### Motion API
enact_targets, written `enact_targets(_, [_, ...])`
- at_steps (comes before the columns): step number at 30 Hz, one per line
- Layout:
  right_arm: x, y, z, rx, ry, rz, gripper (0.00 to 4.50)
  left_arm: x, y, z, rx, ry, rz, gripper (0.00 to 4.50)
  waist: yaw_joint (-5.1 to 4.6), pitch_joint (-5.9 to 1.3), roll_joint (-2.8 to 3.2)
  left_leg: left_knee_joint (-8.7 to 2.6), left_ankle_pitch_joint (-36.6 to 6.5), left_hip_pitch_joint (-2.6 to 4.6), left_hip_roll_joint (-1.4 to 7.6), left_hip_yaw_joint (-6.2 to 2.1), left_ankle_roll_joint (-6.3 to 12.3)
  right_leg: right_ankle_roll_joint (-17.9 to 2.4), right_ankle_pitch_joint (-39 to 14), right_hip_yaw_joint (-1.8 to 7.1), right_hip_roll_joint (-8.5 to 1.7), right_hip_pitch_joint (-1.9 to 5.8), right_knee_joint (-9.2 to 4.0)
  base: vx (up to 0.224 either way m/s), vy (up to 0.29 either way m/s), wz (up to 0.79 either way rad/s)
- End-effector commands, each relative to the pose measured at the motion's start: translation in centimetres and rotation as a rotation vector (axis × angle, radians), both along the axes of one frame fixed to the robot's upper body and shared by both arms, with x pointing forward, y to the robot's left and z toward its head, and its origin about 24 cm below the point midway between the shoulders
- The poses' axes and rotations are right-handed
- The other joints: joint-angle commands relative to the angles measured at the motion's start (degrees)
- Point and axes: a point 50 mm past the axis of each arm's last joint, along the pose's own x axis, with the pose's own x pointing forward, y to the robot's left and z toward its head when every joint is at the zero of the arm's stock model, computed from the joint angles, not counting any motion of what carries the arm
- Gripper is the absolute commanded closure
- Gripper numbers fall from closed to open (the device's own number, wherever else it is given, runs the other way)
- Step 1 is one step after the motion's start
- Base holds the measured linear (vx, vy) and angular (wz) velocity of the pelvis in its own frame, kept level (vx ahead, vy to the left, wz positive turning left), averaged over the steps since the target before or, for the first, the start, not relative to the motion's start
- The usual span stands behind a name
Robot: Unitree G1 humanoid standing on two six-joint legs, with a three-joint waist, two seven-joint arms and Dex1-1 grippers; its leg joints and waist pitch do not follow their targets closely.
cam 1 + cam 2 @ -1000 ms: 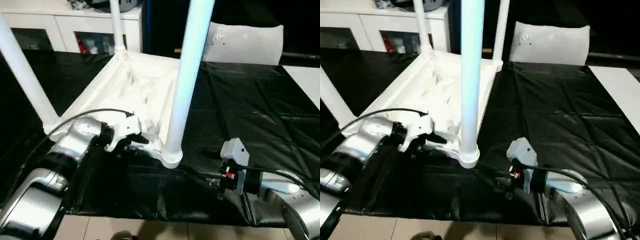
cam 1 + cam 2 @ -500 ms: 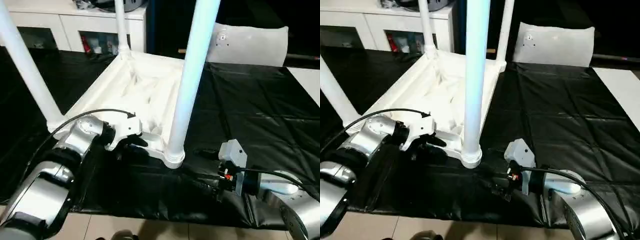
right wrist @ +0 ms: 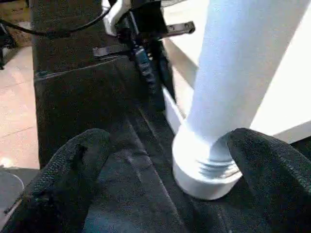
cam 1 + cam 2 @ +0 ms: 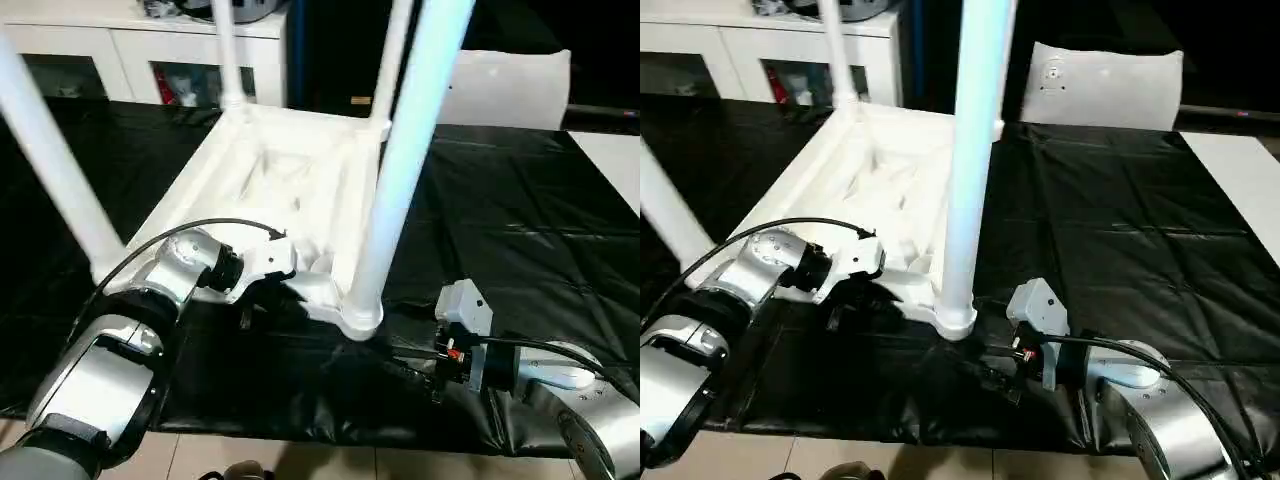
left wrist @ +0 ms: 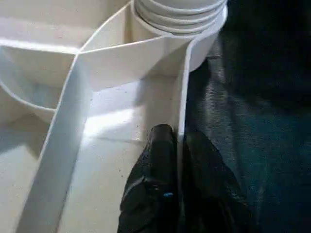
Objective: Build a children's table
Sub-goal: Move to table, then rotate leg to tighten
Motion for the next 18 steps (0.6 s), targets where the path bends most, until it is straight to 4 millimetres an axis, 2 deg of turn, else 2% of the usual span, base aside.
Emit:
enact_targets(1, [0.3,0.0,0.0,-0.013,-0.016,0.003,0.0,-0.5,1.0,-0.7,0.028,0.061,0.028,4.45,0.45,-3.27,-0.09,-4.31,-6.8,0.89,4.45,-1.35,3.34,-16.3,6.2,2.71,-6.26,1.96,-3.77,0.0,0.0,0.0])
enact_targets(3, [0.4,0.2,0.1,-0.009,-0.026,-0.004,0.0,-0.6,1.7,-0.9,0.031,0.059,0.069,4.45,0.25,-3.25,-0.04,-4.42,-7.6,0.84,4.53,-1.39,3.14,-16.6,5.8,2.69,-6.29,1.99,-3.73,0.0,0.0,0.0])
enact_targets(4, [0.4,0.3,0.0,-0.005,-0.033,-0.011,0.0,-0.6,2.3,-1.0,0.026,0.025,0.118,4.45,0.23,-3.17,0.21,-4.47,-7.8,0.8,4.5,-1.45,3.09,-16.7,5.5,2.69,-6.31,1.94,-3.78,0.0,0.0,0.0])
enact_targets(5, [0.4,0.3,0.0,-0.002,-0.041,-0.019,0.0,-0.6,2.9,-1.2,0.021,0.002,0.179,4.45,-0.01,-3.15,0.11,-4.55,-8.5,0.73,4.62,-1.47,2.7,-16.7,5.2,2.68,-6.31,1.95,-3.75,0.0,0.0,0.0])
enact_targets(8, [0.4,0.4,0.1,0.0,-0.05,-0.027,0.0,-0.9,4.1,-1.6,0.027,-0.014,0.266,4.45,-0.42,-2.82,0.28,-4.89,-11.9,0.91,4.5,-1.41,1.51,-16.1,-1.4,2.8,-6.29,1.89,-4.37,0.0,0.0,0.0])
enact_targets(10, [0.3,0.5,0.0,0.004,-0.052,-0.03,0.0,-1.8,5.0,-2.1,0.034,-0.006,0.309,4.45,-0.88,-2.65,0.15,-5.3,-12.6,0.5,4.6,-1.58,0.8,-15.2,-4.1,2.74,-6.27,2.08,-4.45,0.0,0.0,0.0])
enact_targets(11, [0.3,0.6,0.0,0.009,-0.053,-0.032,0.0,-2.9,5.6,-2.4,0.031,0.001,0.331,4.45,-1.32,-2.43,0.18,-5.59,-13.7,0.26,4.41,-1.58,0.42,-14.0,-7.5,2.59,-6.01,2.0,-4.79,0.0,0.0,0.0])
enact_targets(12, [0.2,0.6,0.0,0.009,-0.053,-0.032,0.0,-2.9,5.6,-2.4,0.031,0.002,0.331,4.45,-1.78,-2.5,0.02,-5.59,-14.0,0.32,4.56,-1.63,0.14,-13.8,-8.4,2.72,-6.28,1.92,-4.75,0.0,0.0,0.0])
enact_targets(13, [0.2,0.7,-0.1,0.012,-0.053,-0.033,0.0,-3.5,5.7,-2.5,0.034,0.001,0.33,4.45,-2.06,-2.44,-0.19,-5.59,-13.7,0.32,4.41,-1.49,0.29,-13.6,-9.2,2.69,-6.04,1.83,-4.95,0.0,0.0,0.0])
enact_targets(14, [0.2,0.9,-0.1,0.015,-0.053,-0.032,0.0,-4.1,5.8,-2.5,0.035,-0.009,0.328,4.45,-2.37,-2.49,-0.07,-5.48,-13.0,0.26,4.4,-1.45,0.45,-13.5,-9.0,2.81,-6.08,1.82,-4.88,0.0,0.0,0.0])
enact_targets(15, [0.1,1.0,-0.2,0.018,-0.053,-0.031,0.0,-4.6,5.7,-2.4,0.03,-0.018,0.328,4.45,-2.57,-2.49,-0.54,-5.33,-12.2,0.48,4.23,-1.15,1.04,-13.3,-9.5,2.87,-5.86,1.63,-5.2,0.0,0.0,0.0])
enact_targets(17, [0.1,1.2,-0.2,0.021,-0.052,-0.03,0.0,-5.0,5.5,-2.1,0.013,-0.033,0.321,4.45,-2.59,-2.52,-0.29,-5.05,-10.7,0.66,4.05,-0.83,1.84,-13.3,-8.8,3.01,-5.74,1.47,-5.27,0.0,0.0,0.0])
enact_targets(18, [0.1,1.3,-0.2,0.025,-0.052,-0.029,0.0,-5.4,4.8,-1.5,-0.027,-0.07,0.271,4.45,-2.51,-2.53,-0.81,-5.01,-9.1,0.46,4.06,-0.72,2.5,-13.3,-7.5,2.98,-5.68,1.55,-5.14,0.0,0.0,0.0])
